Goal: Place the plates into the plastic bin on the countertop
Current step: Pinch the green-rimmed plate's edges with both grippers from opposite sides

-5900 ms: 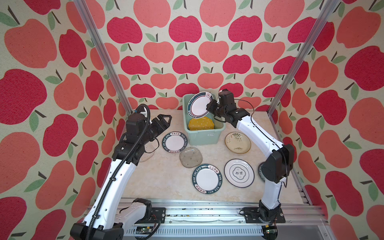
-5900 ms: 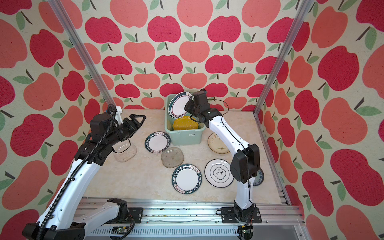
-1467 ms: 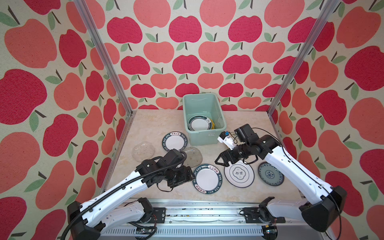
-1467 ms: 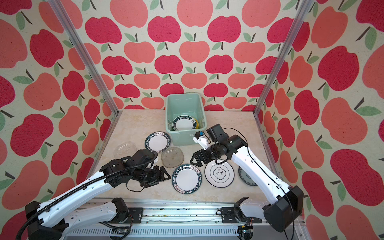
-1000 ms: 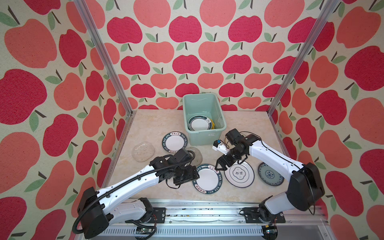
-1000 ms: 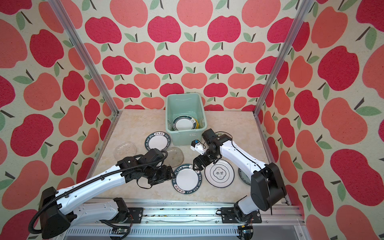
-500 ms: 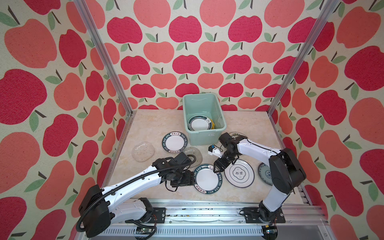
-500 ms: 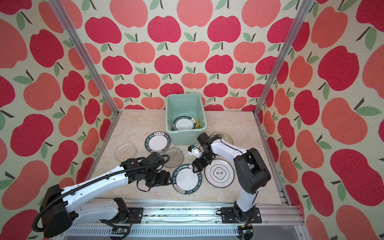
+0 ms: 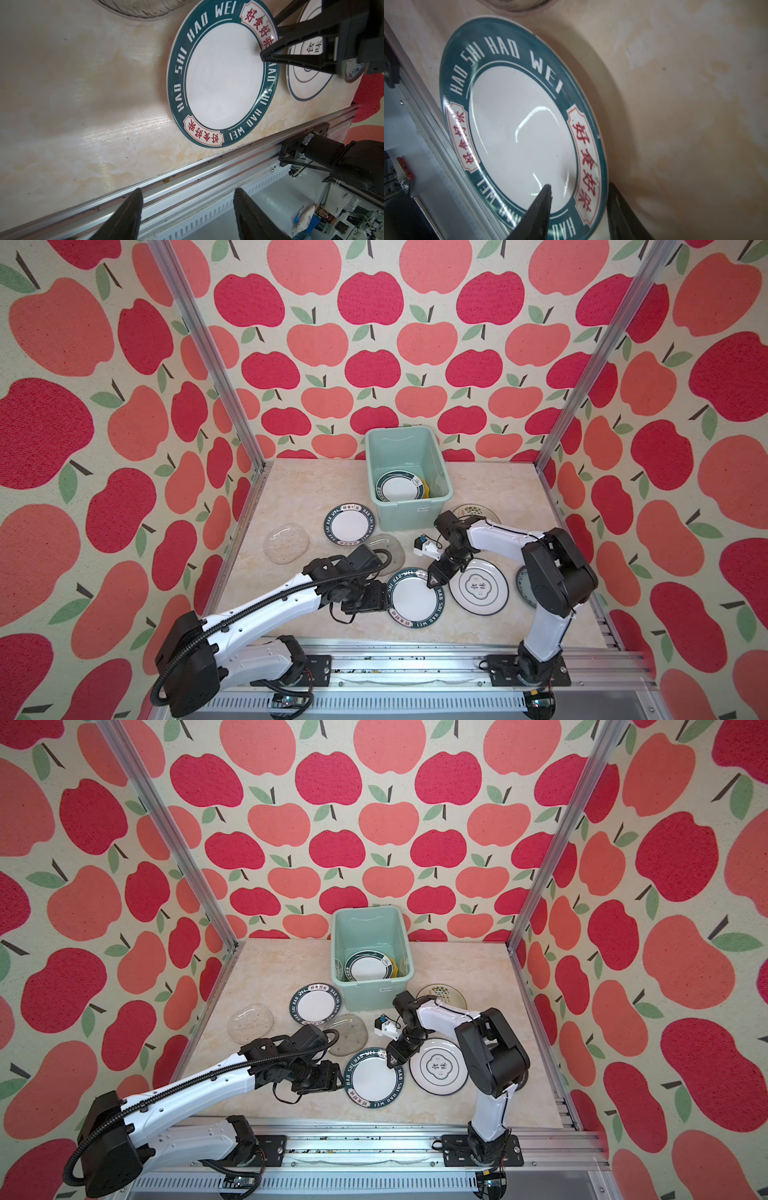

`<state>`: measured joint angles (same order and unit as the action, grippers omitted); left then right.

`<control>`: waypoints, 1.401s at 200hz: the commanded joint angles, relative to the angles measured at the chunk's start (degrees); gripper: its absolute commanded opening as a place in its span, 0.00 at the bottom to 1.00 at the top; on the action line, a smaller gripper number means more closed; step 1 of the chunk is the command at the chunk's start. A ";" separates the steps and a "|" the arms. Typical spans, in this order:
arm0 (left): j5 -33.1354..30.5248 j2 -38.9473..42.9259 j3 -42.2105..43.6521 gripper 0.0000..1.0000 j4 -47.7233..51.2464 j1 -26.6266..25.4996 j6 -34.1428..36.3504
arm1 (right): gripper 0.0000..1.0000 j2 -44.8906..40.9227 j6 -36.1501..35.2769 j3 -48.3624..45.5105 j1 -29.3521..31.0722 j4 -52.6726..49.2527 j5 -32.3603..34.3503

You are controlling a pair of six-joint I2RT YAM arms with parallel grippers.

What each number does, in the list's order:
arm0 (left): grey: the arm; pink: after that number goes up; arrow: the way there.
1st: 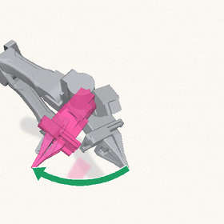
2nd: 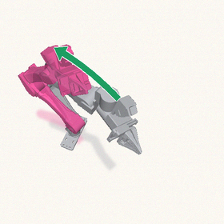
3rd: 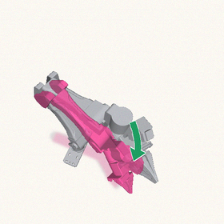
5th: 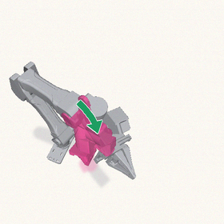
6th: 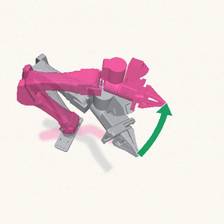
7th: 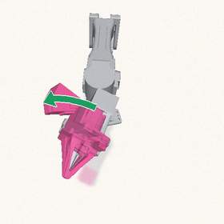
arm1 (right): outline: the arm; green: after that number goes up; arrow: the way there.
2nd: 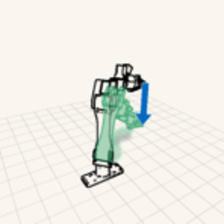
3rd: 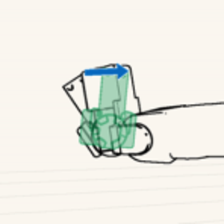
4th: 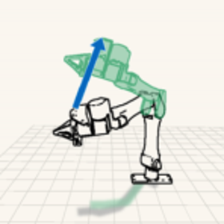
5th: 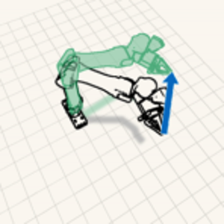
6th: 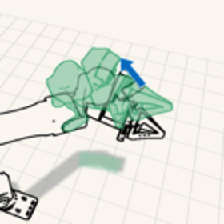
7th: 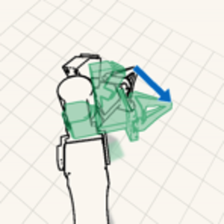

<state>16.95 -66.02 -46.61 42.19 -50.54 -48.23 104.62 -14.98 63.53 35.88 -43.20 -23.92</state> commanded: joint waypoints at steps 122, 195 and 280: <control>18.46 0.04 13.72 0.52 -17.02 11.49 5.01 | 0.43 4.32 1.26 3.71 1.66 -3.72 -5.08; 22.31 -8.24 12.41 0.44 -23.18 13.27 7.03 | 0.30 5.95 0.50 5.73 1.76 -6.78 -6.10; 18.53 -8.70 13.19 0.41 -21.48 14.94 7.01 | 0.11 7.84 -0.40 7.64 1.74 -8.97 -7.02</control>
<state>37.74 -74.89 -33.17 19.42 -36.40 -42.30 111.50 -14.74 69.87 37.12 -50.02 -29.63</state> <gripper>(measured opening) 0.412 0.138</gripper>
